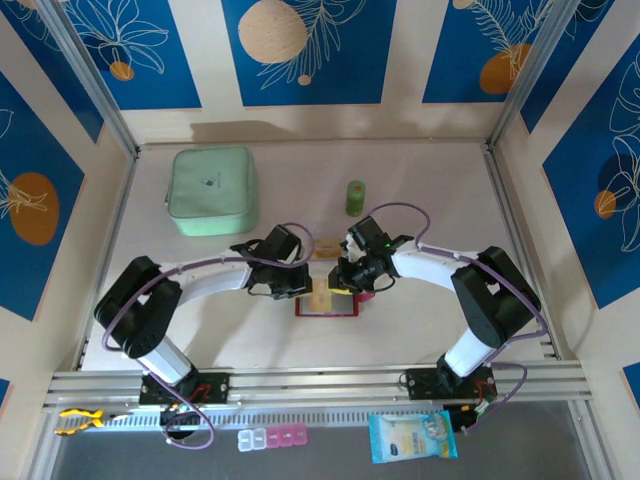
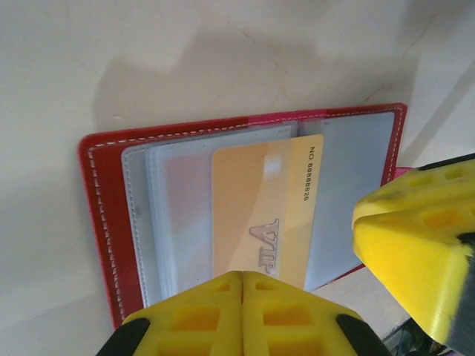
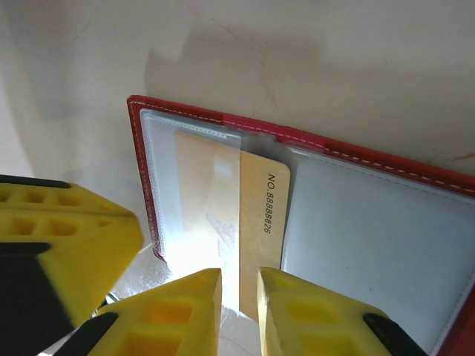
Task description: Take the credit cards out of the card holder
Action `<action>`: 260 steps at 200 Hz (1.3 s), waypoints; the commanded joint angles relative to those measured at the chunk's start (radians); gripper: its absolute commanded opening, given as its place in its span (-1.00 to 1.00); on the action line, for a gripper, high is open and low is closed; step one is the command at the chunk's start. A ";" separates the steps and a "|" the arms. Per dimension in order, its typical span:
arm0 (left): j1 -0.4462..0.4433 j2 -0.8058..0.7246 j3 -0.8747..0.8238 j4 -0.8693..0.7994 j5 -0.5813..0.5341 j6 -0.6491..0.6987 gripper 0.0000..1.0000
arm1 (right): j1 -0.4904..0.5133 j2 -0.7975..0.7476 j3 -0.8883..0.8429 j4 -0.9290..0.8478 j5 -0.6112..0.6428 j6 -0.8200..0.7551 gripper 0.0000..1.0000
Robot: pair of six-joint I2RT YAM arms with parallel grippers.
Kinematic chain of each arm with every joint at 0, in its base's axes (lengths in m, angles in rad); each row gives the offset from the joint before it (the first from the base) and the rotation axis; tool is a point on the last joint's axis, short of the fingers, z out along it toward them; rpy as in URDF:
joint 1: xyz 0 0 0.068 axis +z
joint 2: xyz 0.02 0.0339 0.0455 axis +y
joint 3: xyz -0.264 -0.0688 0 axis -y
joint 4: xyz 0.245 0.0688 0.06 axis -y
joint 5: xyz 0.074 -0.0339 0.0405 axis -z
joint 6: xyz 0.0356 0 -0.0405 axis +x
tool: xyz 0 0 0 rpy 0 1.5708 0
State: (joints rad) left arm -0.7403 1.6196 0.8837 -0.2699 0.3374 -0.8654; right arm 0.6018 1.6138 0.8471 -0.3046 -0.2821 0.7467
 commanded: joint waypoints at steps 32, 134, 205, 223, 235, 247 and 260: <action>-0.009 0.038 0.007 0.024 0.036 0.003 -0.92 | -0.007 0.023 -0.028 0.014 -0.039 0.017 -0.56; -0.009 0.069 -0.021 -0.007 0.010 0.009 -0.95 | -0.007 0.080 -0.053 0.076 -0.085 0.030 -0.55; -0.008 0.074 -0.030 -0.015 0.002 0.013 -0.97 | -0.008 0.063 -0.078 0.163 -0.137 0.066 -0.62; -0.008 0.072 -0.029 -0.015 0.003 0.012 -0.97 | -0.010 0.065 -0.079 0.168 -0.139 0.066 -0.64; -0.009 0.073 -0.026 -0.015 0.002 0.012 -0.97 | -0.010 0.065 -0.081 0.168 -0.137 0.066 -0.67; -0.009 0.073 -0.026 -0.015 0.001 0.013 -0.96 | -0.010 0.062 -0.084 0.161 -0.128 0.065 -0.69; -0.009 0.071 -0.028 -0.016 0.000 0.013 -0.96 | -0.010 0.054 -0.083 0.140 -0.106 0.058 -0.71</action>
State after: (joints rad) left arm -0.7422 1.6787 0.8753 -0.2546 0.3508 -0.8619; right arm 0.5949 1.6814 0.7753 -0.1493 -0.3904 0.8028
